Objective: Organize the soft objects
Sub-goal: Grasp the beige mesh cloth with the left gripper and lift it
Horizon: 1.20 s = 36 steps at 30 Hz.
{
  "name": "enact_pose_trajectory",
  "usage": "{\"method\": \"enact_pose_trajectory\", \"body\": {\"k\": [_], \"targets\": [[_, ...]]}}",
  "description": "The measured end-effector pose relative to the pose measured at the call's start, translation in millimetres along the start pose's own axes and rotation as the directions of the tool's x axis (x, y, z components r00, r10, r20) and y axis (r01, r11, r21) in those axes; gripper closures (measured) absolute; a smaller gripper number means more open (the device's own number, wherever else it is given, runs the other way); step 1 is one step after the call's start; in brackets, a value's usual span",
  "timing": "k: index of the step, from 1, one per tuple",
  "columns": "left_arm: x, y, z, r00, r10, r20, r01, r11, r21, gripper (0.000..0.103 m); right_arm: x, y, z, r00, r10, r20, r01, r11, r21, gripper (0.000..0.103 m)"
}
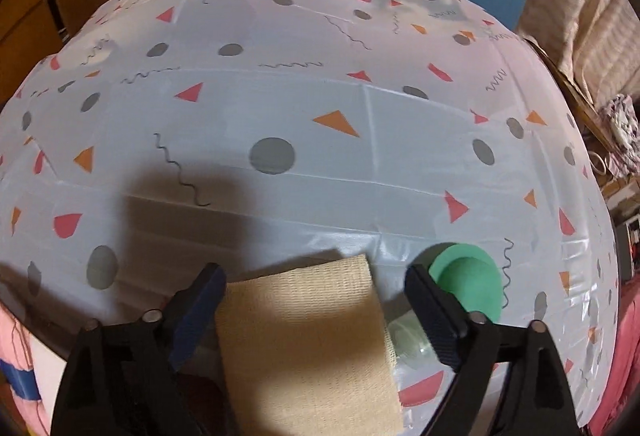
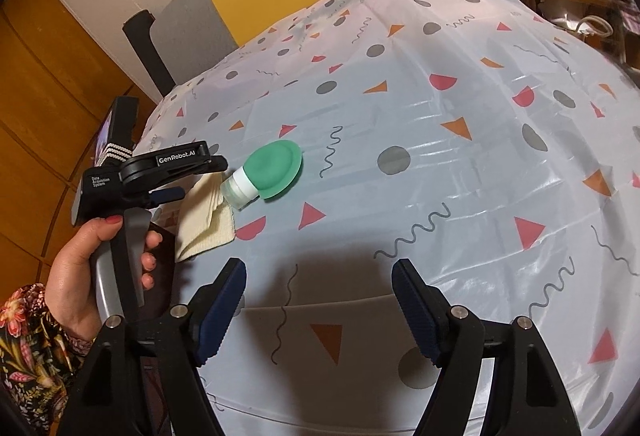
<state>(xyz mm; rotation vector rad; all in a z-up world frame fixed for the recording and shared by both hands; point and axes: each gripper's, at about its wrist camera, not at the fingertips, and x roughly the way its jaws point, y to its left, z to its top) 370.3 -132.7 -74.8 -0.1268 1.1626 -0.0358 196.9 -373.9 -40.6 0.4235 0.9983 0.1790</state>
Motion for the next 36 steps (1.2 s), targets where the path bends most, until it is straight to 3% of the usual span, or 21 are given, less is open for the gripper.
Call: {"method": "enact_pose_trajectory", "body": {"k": [9, 12, 14, 17, 24, 36], "targets": [[8, -9, -12, 0.992, 0.123, 0.006, -0.124, 0.99, 0.061, 0.011, 3, -3, -1, 1.0, 0.005, -0.014, -0.005, 1.0, 0.022, 0.027], [4, -14, -18, 0.986, 0.166, 0.025, -0.167, 0.982, 0.09, 0.028, 3, -3, -1, 1.0, 0.006, -0.017, -0.005, 1.0, 0.024, 0.027], [0, -17, -22, 0.982, 0.185, 0.04, -0.188, 0.976, 0.109, 0.052, 3, -5, 0, 1.0, 0.002, -0.017, -0.002, 1.0, 0.031, 0.027], [-9, -26, -32, 0.995, 0.09, 0.043, -0.096, 0.984, 0.148, 0.075, 3, -9, 1, 1.0, -0.003, -0.017, 0.004, 0.999, 0.049, 0.027], [-26, -37, -64, 0.997, -0.068, 0.026, 0.064, 0.987, 0.147, 0.08, 4, -17, 1, 1.0, -0.005, -0.022, 0.007, 0.997, 0.075, 0.027], [-80, -29, -117, 0.955, -0.292, 0.058, 0.285, 0.953, 0.104, 0.081, 12, -13, -4, 0.999, -0.018, -0.042, 0.02, 0.999, 0.048, 0.027]]}}
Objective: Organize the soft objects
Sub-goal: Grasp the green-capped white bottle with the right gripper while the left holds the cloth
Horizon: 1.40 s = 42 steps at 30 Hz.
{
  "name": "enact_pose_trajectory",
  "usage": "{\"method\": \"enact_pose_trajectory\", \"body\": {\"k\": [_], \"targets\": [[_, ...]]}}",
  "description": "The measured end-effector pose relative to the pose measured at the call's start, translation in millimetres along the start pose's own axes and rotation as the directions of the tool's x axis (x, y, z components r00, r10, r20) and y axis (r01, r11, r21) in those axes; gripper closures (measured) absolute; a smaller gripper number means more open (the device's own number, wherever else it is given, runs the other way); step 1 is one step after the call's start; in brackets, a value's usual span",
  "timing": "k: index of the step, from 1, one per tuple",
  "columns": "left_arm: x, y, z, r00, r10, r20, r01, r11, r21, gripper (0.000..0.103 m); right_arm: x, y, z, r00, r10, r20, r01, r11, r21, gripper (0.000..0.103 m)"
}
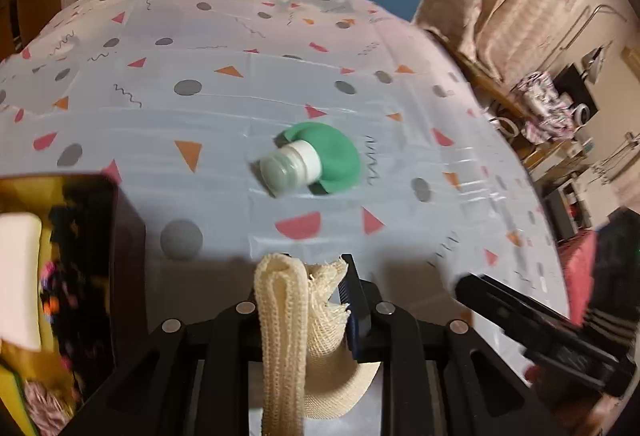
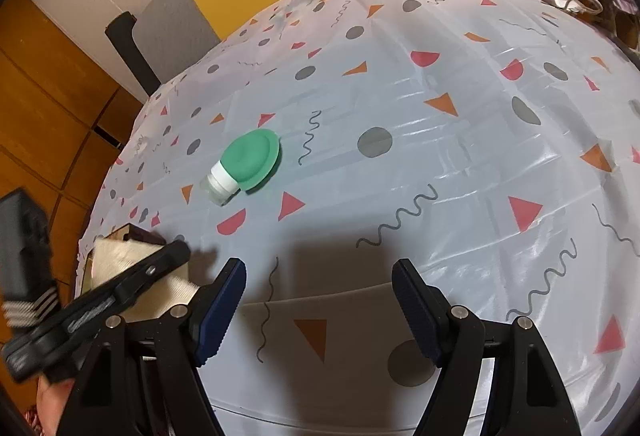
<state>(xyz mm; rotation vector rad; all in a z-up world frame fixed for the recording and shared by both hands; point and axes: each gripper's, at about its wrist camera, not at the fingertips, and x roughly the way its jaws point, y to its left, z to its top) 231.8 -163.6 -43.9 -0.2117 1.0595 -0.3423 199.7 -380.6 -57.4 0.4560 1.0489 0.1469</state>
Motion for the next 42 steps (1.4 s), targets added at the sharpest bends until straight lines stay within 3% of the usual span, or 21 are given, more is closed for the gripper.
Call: {"method": "enact_pose_trajectory", "body": {"k": [6, 15, 20, 27, 35, 40, 42], "targets": [[-30, 2, -24, 0.996, -0.076, 0.053, 0.076, 0.997, -0.001, 0.081, 5, 4, -4, 1.0, 0.0, -0.016, 0.0, 1.0, -0.024, 0.027], [-88, 16, -67, 0.975, -0.16, 0.157, 0.157, 0.987, 0.033, 0.081, 15, 18, -10, 1.0, 0.002, -0.017, -0.004, 0.994, -0.112, 0.023], [-108, 38, -81, 0.965, -0.195, 0.174, 0.198, 0.98, -0.003, 0.081, 18, 29, -15, 0.999, -0.018, 0.048, 0.026, 0.984, -0.176, 0.023], [-138, 71, -88, 0.953, -0.199, 0.229, 0.213, 0.976, -0.035, 0.081, 39, 52, 6, 0.997, -0.005, 0.079, 0.015, 0.991, -0.131, 0.022], [-166, 125, -93, 0.944, -0.155, 0.29, 0.195, 0.974, -0.115, 0.081, 81, 91, 61, 0.992, -0.092, 0.089, 0.093, 0.996, -0.01, 0.02], [-174, 162, -100, 0.946, -0.119, 0.302, 0.178, 0.968, -0.176, 0.081, 109, 96, 77, 0.991, -0.125, 0.043, 0.122, 0.991, 0.061, 0.02], [-175, 174, -104, 0.947, -0.108, 0.302, 0.173, 0.964, -0.199, 0.081, 119, 101, 78, 0.984, -0.172, 0.037, 0.17, 0.984, 0.047, 0.019]]}}
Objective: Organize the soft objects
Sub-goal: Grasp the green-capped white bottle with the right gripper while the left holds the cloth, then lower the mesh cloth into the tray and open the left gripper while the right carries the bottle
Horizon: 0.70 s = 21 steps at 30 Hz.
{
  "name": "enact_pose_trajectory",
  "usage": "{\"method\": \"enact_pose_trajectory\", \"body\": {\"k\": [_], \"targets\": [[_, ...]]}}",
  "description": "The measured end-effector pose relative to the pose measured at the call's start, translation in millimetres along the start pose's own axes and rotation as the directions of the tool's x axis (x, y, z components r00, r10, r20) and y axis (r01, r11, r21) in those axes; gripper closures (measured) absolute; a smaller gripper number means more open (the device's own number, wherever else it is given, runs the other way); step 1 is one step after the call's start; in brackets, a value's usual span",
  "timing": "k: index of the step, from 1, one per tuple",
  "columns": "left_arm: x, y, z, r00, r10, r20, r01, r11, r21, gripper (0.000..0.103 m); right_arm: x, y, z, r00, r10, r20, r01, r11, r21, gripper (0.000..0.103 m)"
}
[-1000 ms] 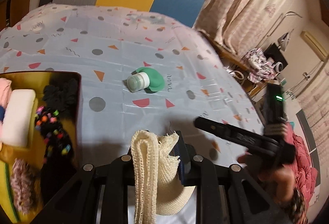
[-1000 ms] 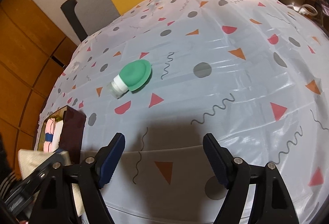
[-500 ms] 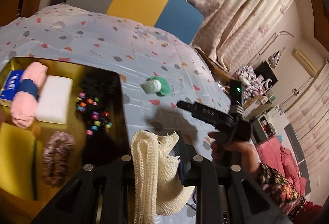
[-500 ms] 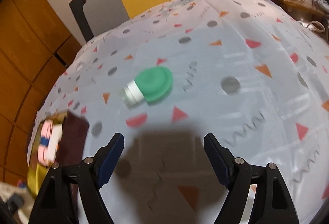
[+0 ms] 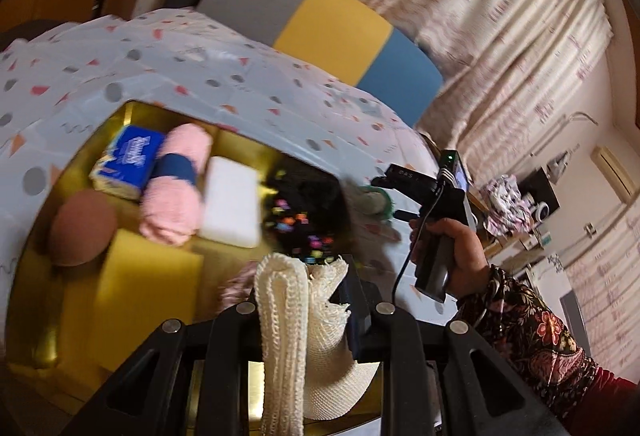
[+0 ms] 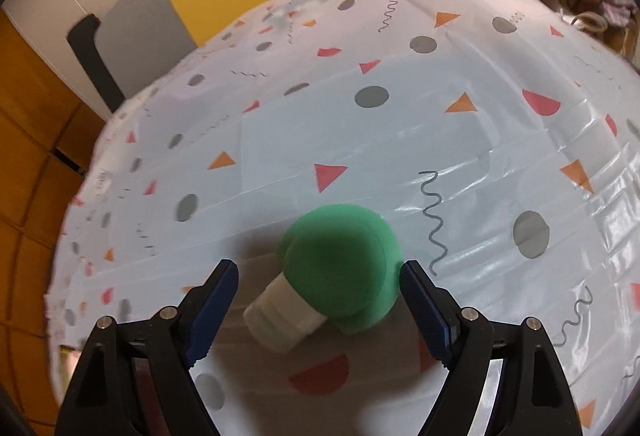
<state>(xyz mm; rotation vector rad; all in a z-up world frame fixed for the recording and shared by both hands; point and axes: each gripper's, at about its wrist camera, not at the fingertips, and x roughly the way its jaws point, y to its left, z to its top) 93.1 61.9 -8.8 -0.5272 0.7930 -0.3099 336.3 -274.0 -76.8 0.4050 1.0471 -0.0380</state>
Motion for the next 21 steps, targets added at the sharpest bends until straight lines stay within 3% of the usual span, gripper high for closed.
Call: {"method": "enact_pose_trajectory", "body": {"k": [2, 8, 14, 21], "targets": [[-1, 11, 0, 1.0, 0.007, -0.005, -0.007, 1.0, -0.018, 0.081, 8, 5, -2, 0.999, -0.042, -0.01, 0.042, 0.998, -0.038, 0.019], [-1, 25, -4, 1.0, 0.004, -0.025, -0.005, 0.999, -0.047, 0.081, 15, 3, -8, 0.994, -0.112, 0.001, 0.111, 0.987, -0.115, 0.037], [2, 24, -7, 0.999, -0.001, -0.043, -0.001, 0.999, -0.047, 0.081, 5, -1, -18, 0.996, -0.091, 0.002, 0.09, 0.982, -0.164, 0.042], [9, 21, -6, 0.997, -0.004, -0.075, 0.001, 0.999, -0.044, 0.081, -19, -15, -45, 1.0, -0.009, -0.011, 0.007, 0.988, -0.157, 0.043]]}}
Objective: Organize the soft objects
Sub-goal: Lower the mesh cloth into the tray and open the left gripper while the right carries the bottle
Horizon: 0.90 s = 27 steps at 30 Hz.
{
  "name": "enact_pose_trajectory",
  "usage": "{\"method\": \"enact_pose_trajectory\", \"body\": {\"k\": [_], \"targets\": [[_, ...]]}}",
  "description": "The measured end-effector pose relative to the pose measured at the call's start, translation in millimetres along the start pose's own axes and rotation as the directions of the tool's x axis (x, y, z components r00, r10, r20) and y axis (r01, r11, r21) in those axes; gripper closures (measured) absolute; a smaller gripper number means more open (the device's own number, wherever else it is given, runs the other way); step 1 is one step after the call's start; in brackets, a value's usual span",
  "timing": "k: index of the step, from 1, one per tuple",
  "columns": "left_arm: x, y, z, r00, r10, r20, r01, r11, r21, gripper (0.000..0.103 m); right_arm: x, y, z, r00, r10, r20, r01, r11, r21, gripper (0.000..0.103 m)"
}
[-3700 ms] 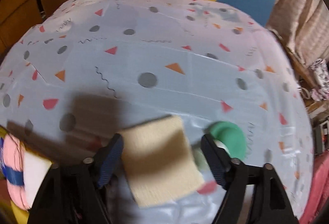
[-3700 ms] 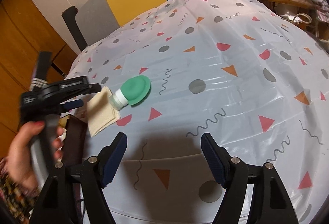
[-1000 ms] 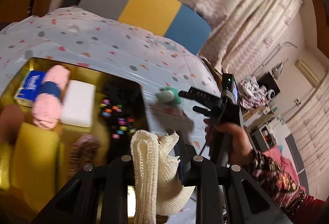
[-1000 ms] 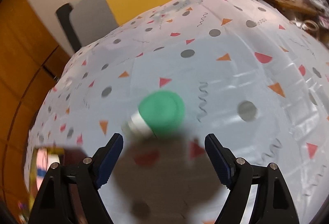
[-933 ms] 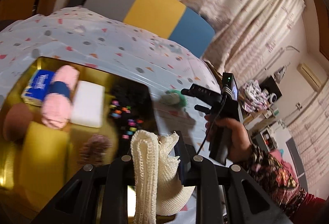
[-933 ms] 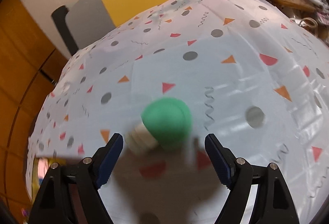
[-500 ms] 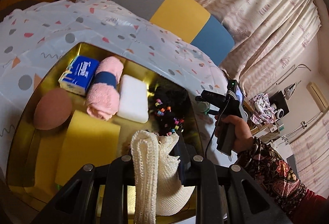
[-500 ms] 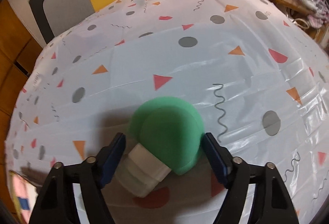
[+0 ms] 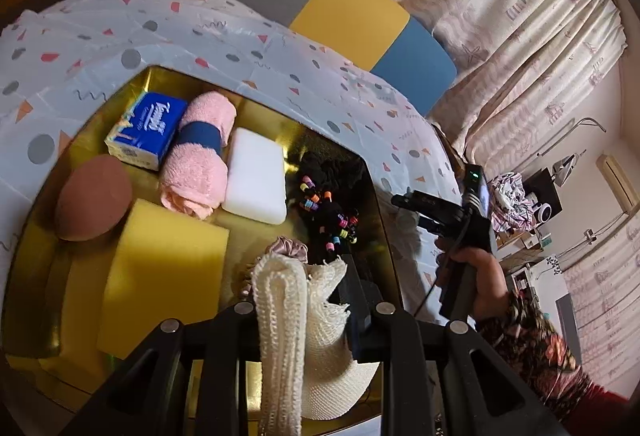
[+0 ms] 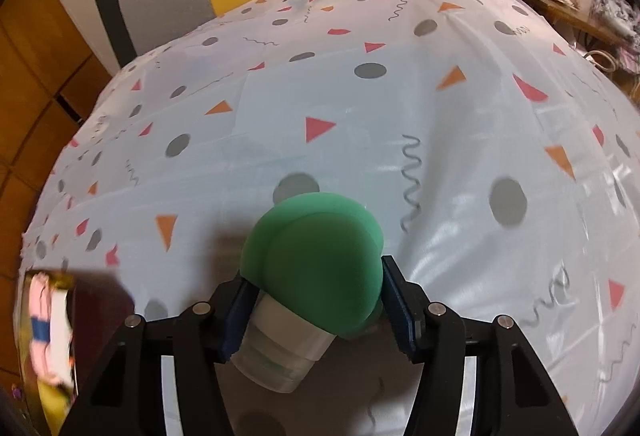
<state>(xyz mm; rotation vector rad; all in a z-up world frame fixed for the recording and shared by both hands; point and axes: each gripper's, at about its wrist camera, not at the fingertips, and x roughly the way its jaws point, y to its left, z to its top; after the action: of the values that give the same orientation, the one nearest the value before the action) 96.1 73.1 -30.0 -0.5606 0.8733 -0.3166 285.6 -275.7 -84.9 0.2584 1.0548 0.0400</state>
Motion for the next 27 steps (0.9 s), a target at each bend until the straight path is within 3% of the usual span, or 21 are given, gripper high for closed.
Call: {"method": "enact_pose_trajectory", "body": {"k": [7, 9, 11, 14, 19, 22, 24, 27], "targets": [[25, -7, -4, 0.996, -0.018, -0.086, 0.018, 1.0, 0.003, 0.063, -35, -9, -30, 0.996, 0.077, 0.035, -0.077, 0.997, 0.004, 0.044], [27, -9, -7, 0.995, -0.018, -0.099, 0.018, 1.0, 0.001, 0.054, -45, -10, -38, 0.995, 0.091, 0.046, -0.091, 0.996, -0.002, 0.043], [25, -11, -7, 0.996, 0.003, -0.091, -0.002, 1.0, 0.015, 0.036, -55, -8, -45, 0.993, 0.099, 0.061, -0.098, 0.995, -0.02, 0.043], [13, -18, -3, 0.999, 0.047, -0.021, -0.046, 0.997, 0.066, 0.023, -74, 1, -56, 0.99, 0.1, 0.1, -0.092, 0.993, -0.076, 0.043], [-7, -21, 6, 0.995, 0.08, 0.057, -0.086, 0.99, 0.111, 0.022, -97, 11, -68, 0.981, 0.137, 0.139, -0.123, 0.987, -0.106, 0.043], [-16, -10, 7, 0.996, 0.059, 0.065, -0.063, 0.996, 0.062, 0.022, -110, 19, -76, 0.974, 0.173, 0.143, -0.157, 0.98, -0.119, 0.043], [-21, 0, 5, 0.994, 0.088, 0.061, -0.088, 0.996, 0.007, 0.022, -118, 26, -81, 0.97, 0.197, 0.145, -0.179, 0.975, -0.131, 0.043], [-28, 7, 1, 0.99, 0.121, 0.071, -0.122, 0.993, 0.004, 0.023, -127, 39, -91, 0.964, 0.226, 0.139, -0.204, 0.966, -0.158, 0.043]]}}
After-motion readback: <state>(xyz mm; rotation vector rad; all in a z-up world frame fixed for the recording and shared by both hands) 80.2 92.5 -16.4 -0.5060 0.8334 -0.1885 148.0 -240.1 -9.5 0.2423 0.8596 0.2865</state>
